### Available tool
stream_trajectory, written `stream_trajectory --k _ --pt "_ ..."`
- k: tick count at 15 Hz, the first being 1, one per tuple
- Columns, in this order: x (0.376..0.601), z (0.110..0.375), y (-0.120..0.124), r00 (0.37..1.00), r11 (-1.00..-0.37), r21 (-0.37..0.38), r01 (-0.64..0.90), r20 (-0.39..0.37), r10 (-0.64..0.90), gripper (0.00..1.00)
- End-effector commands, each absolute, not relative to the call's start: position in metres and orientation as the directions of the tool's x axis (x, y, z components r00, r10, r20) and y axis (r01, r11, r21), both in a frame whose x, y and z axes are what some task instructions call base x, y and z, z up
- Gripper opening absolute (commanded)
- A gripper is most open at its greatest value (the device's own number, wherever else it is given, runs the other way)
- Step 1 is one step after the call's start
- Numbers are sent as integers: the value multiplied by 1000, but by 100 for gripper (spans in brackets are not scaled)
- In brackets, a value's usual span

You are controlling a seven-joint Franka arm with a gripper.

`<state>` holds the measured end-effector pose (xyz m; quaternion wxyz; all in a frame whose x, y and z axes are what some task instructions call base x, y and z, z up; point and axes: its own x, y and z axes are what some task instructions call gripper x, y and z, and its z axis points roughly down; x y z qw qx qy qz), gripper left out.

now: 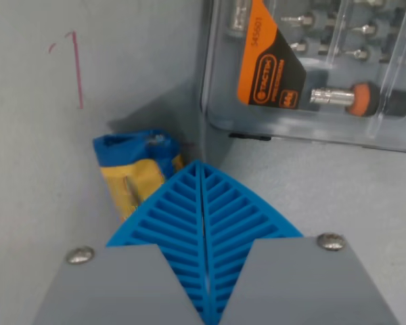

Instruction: Pick up the blue bag

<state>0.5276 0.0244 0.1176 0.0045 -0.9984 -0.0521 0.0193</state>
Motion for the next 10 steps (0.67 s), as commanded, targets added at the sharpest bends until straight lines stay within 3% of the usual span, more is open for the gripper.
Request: stream_trajectory --k 1,10 --pt "519 131 24 993 -993 -3 117 12 117 0" --pt "519 146 24 993 -993 -3 117 12 117 0"
